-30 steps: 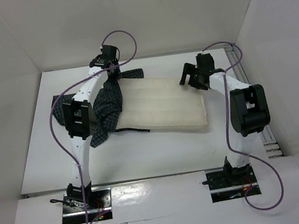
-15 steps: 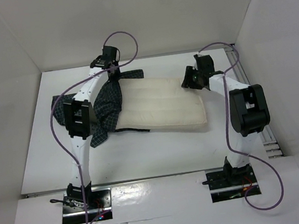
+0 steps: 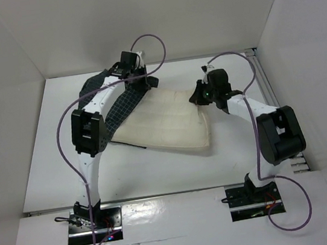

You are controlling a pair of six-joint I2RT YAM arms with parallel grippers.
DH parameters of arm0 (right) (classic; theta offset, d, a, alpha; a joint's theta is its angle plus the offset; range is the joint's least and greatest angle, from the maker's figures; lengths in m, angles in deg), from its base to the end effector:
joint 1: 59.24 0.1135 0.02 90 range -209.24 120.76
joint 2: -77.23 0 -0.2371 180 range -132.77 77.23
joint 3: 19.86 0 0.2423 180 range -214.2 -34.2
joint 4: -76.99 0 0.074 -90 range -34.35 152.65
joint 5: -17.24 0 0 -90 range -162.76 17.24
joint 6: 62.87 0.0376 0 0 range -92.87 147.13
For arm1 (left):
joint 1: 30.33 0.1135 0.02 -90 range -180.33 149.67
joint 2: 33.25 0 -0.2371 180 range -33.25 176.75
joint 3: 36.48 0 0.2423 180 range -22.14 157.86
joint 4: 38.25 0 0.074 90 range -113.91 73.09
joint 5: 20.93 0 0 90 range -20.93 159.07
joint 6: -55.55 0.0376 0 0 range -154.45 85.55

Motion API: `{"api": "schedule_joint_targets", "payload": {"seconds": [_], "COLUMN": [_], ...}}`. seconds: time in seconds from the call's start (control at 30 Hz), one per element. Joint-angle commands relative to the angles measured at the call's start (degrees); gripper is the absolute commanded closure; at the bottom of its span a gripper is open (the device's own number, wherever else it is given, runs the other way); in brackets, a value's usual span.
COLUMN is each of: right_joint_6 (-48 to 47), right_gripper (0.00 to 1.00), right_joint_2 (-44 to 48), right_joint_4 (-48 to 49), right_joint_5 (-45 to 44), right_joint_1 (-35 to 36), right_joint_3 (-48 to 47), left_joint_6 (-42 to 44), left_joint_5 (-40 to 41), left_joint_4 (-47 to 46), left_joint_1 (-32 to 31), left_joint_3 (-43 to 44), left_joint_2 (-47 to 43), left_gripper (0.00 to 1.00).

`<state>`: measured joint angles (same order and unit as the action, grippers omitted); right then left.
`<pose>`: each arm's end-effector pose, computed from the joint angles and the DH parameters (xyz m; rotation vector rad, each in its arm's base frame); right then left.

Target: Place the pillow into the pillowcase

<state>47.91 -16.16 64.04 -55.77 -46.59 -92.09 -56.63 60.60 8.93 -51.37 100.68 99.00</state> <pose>0.3401 0.0876 0.2011 -0.0180 2.2106 0.6515 0.4676 -0.1858 0.2350 0.0539 2.3627 -0.5475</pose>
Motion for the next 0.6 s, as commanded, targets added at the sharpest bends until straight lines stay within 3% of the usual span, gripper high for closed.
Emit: {"api": "schedule_joint_targets", "payload": {"seconds": [0.0,0.13,0.2,0.27,0.3,0.33,0.37,0.4,0.43,0.5,0.57], "right_joint_6": [4.27,3.14,3.83,6.02,6.81,6.82,6.82,5.87,4.64,1.31,-0.38], "right_gripper": [1.00,1.00,1.00,1.00,1.00,1.00,0.90,0.65,0.36,0.00,0.00], "right_joint_2": [6.45,8.56,9.62,11.38,11.38,12.25,12.26,12.26,11.56,11.03,11.03], "right_joint_4": [11.28,6.53,5.99,4.60,3.89,3.28,2.57,1.78,-0.83,-4.88,-8.50], "right_joint_5": [0.16,-3.90,-5.90,-9.32,-10.74,-11.28,-11.28,-10.76,-10.75,-13.80,-18.20], "right_joint_1": [2.82,2.82,2.30,2.30,2.30,2.30,1.78,1.77,1.77,2.38,3.79], "right_joint_3": [0.85,3.39,6.01,7.61,8.75,8.76,9.45,8.50,7.36,4.38,1.30], "left_joint_6": [-7.18,-6.40,-4.99,-3.41,-2.88,-2.27,-0.87,-0.24,-0.24,0.29,-1.98], "left_joint_5": [-17.72,-11.50,-10.08,-8.33,-7.36,-6.05,-4.38,-0.36,1.94,8.51,12.84], "left_joint_4": [-7.35,-3.85,-2.61,-0.77,0.02,1.51,1.53,2.05,2.05,2.05,2.05], "left_joint_1": [-3.75,-3.75,-3.75,-3.75,-3.75,-3.75,-3.75,-3.75,-3.75,-2.70,-0.33], "left_joint_3": [-3.82,-3.82,-3.82,-2.25,-1.63,-1.10,-1.62,-2.58,-3.98,-10.54,-17.06], "left_joint_2": [-5.68,-6.73,-7.26,-8.66,-9.54,-10.86,-14.26,-16.30,-18.58,-25.76,-31.23], "left_gripper": [1.00,1.00,0.69,0.54,0.39,0.32,0.24,0.13,0.13,0.16,0.25]}}
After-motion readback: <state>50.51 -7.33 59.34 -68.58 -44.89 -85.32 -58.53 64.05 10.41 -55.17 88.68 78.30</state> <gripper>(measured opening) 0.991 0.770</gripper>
